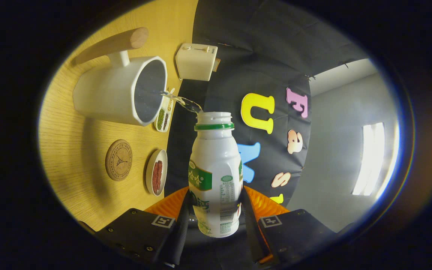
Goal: Take the bottle from table, then pour the juice into the cup, finally place the bottle on the coaster
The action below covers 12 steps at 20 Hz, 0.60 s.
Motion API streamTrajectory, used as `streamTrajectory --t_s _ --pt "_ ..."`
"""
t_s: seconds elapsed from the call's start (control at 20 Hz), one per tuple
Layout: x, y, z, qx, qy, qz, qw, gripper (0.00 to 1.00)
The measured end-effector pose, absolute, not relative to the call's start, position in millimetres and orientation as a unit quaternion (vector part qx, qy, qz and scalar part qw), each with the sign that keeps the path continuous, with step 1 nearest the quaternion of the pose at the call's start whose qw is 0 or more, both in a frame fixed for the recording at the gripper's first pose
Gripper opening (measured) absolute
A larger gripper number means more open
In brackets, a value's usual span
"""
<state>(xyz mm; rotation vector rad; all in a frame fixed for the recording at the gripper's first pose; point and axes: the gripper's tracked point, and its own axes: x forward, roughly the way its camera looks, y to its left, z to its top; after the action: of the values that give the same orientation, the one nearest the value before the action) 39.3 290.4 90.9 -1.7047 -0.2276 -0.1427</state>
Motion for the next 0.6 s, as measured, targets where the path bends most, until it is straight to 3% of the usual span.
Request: streamTrajectory --t_s 0.6 --pt "41.4 292.0 91.1 -0.768 -0.119 -0.075 0.625 0.68"
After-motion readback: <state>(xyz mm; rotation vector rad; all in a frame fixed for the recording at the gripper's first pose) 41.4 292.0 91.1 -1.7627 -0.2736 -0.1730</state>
